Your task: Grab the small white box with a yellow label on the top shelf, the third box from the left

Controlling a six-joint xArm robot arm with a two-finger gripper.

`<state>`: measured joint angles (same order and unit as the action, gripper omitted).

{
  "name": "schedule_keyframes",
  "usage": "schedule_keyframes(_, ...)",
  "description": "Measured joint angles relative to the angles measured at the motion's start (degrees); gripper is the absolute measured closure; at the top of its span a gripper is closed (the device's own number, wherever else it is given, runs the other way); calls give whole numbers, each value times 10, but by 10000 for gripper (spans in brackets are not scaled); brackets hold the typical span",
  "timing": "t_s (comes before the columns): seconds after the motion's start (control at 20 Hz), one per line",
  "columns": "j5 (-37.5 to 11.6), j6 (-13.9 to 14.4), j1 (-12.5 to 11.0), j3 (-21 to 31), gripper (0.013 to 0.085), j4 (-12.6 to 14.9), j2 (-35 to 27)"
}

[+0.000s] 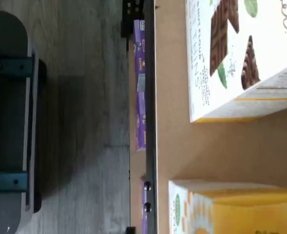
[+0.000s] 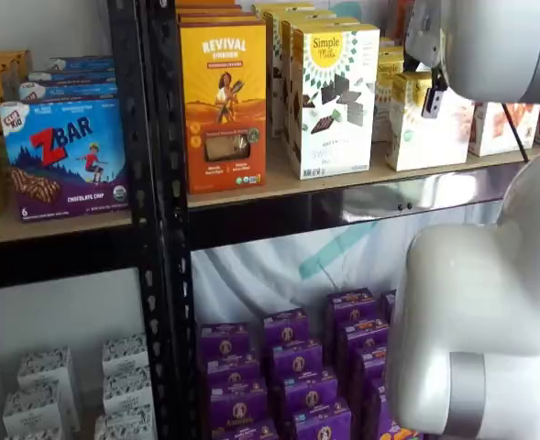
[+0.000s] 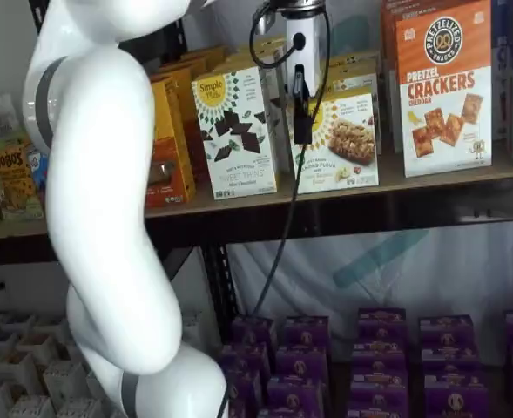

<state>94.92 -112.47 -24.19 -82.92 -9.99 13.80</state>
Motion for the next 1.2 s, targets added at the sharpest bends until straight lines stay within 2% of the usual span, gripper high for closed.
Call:
schedule_keyframes(0.1, -7, -1, -3, 5, 370, -9, 3)
schedule_keyframes(0.45, -20, -2, -4, 13, 370, -17, 10)
schedule_keyframes(0.5, -21, -3, -4, 14, 410, -18, 11)
schedule_keyframes(0.6, -21, -3, -4, 15, 410, -19, 12)
schedule_keyframes(0.7, -21, -3, -5, 16, 490, -22, 13)
schedule_keyframes(0.9, -21, -4, -7, 16, 490, -25, 14)
schedule_keyframes(1.05, -21, -5, -9, 16, 570, -28, 15)
schedule_keyframes(1.2, -23, -6, -9, 17, 570, -27, 16)
